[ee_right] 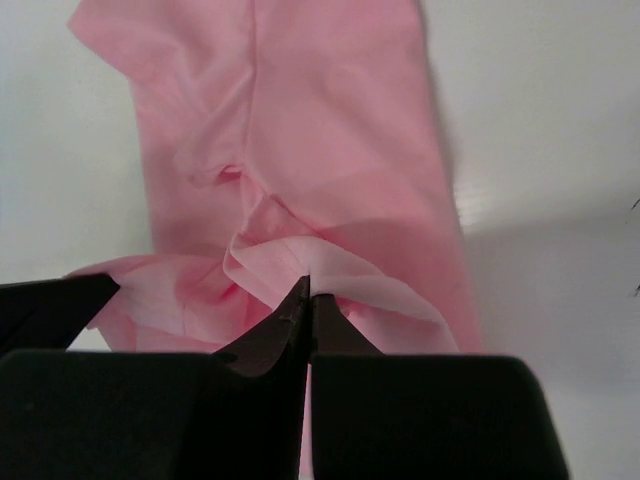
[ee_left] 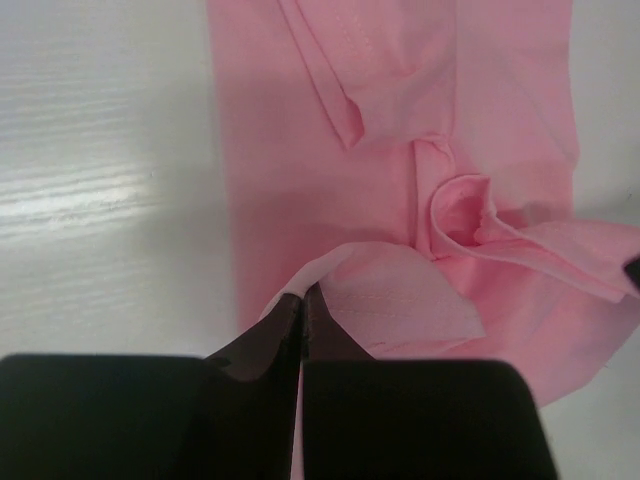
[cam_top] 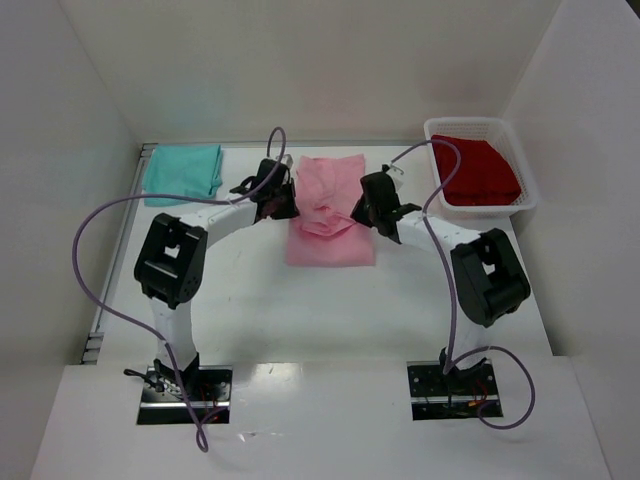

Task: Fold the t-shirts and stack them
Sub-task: Fold the folded rectangular tshirt in 1/3 of the way

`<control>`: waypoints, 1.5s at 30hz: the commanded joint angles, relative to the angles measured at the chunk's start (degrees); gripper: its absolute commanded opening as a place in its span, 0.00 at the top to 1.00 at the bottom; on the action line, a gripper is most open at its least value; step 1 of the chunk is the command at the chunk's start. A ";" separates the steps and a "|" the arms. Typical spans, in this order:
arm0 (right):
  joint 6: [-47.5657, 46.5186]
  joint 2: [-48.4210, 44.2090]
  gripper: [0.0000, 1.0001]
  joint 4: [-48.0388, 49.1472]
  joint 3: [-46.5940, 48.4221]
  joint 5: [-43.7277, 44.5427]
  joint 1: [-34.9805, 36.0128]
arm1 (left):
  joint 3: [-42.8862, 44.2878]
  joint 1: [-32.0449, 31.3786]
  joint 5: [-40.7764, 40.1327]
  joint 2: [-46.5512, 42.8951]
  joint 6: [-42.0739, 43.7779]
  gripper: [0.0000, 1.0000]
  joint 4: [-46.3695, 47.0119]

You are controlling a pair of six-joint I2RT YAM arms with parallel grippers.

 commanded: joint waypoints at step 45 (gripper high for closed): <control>-12.22 1.91 0.96 12.04 5.70 -16.68 -10.59 | 1.09 2.88 15.56 -5.36 6.31 0.35 7.07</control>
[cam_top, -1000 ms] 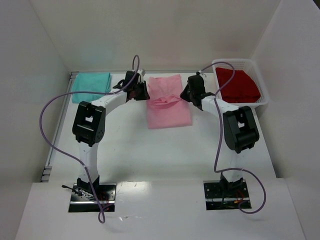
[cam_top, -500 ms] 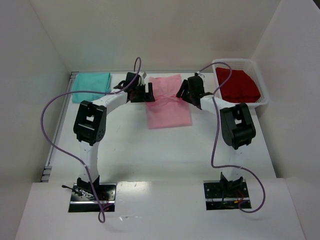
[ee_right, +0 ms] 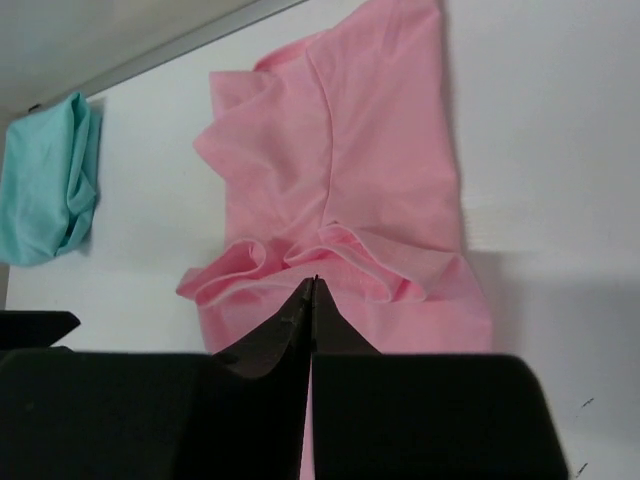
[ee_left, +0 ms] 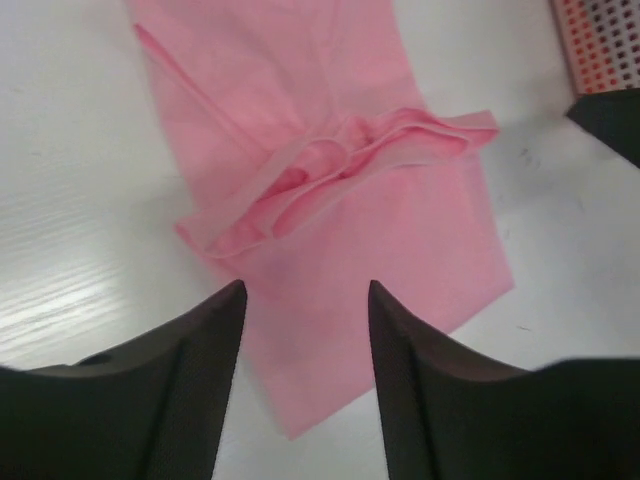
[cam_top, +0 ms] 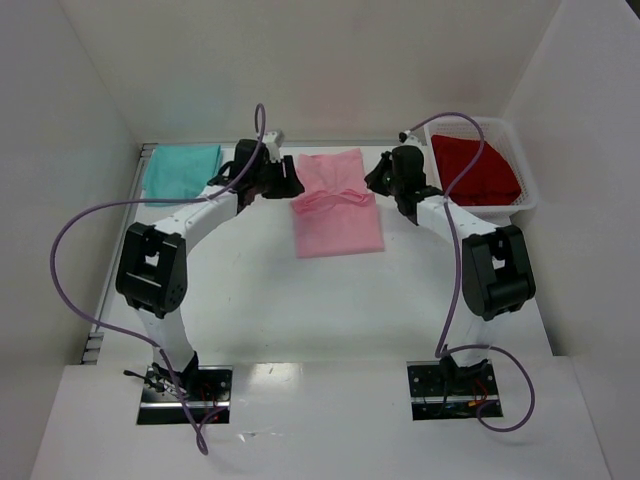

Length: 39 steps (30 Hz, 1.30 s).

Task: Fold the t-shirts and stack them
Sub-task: Fold the folded rectangular tshirt in 1/3 of the way

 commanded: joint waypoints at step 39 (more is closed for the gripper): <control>-0.54 20.73 0.89 3.80 14.96 -5.88 -3.83 | 18.58 0.40 6.73 26.87 -3.86 0.62 8.66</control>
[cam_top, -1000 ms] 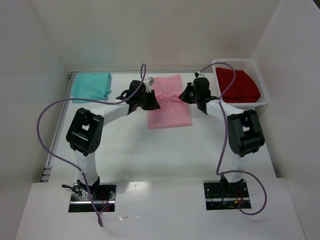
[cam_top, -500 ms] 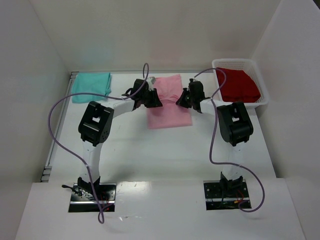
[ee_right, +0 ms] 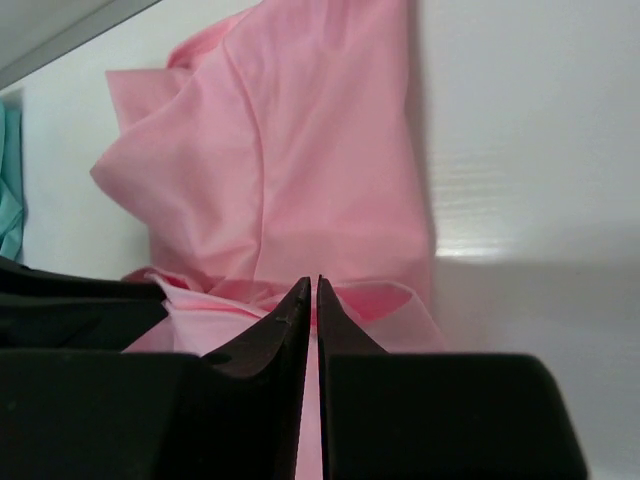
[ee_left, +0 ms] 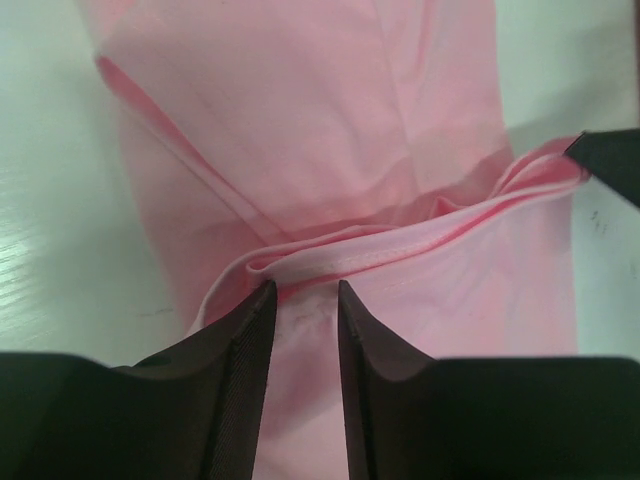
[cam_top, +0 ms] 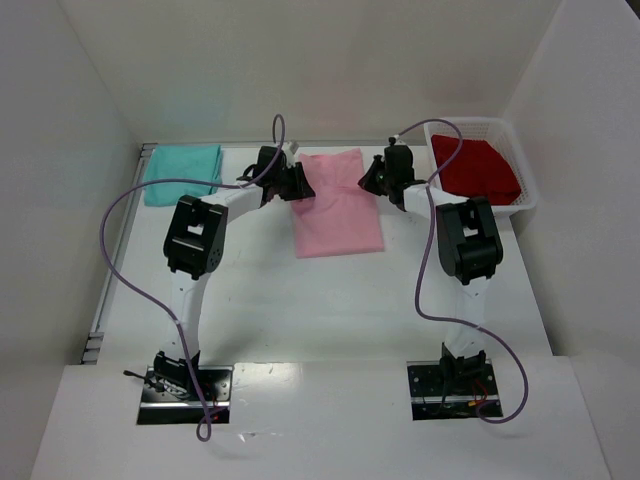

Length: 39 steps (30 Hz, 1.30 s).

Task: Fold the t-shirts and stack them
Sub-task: Fold the folded rectangular tshirt in 1/3 of the way

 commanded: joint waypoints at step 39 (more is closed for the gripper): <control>-1.66 -26.77 0.31 -1.74 -30.67 0.32 -0.96 | -37.94 -7.33 -9.71 -31.72 0.92 0.00 -0.37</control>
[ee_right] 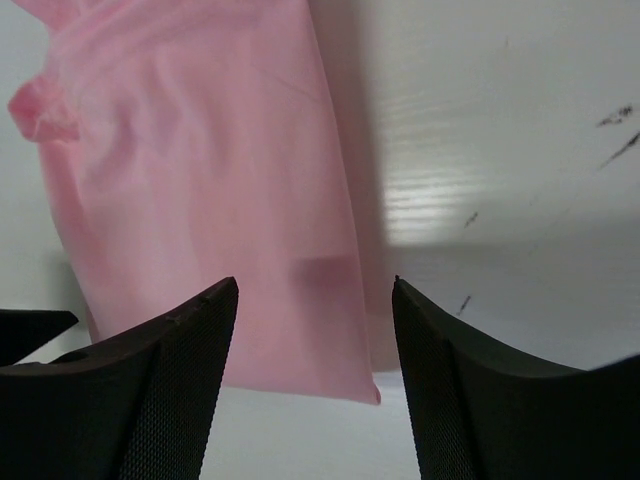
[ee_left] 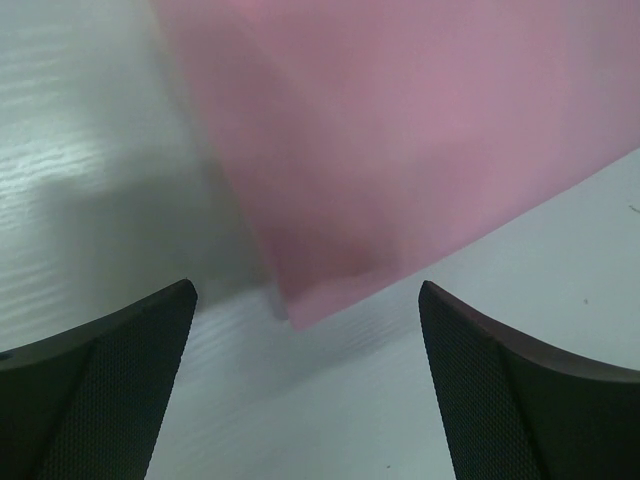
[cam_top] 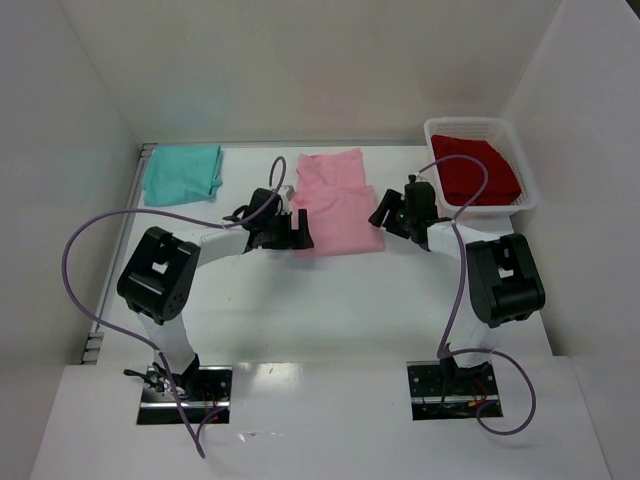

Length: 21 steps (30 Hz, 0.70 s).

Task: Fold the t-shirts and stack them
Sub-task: Fold the folded rectangular tshirt in 1/3 of the way, then grab one side of the 2/3 rectangular tshirt with both arms

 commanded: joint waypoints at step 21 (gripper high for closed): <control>2.16 -6.56 0.44 0.07 -9.96 -0.51 2.34 | -4.66 -2.97 -3.09 -2.96 -5.55 0.08 6.15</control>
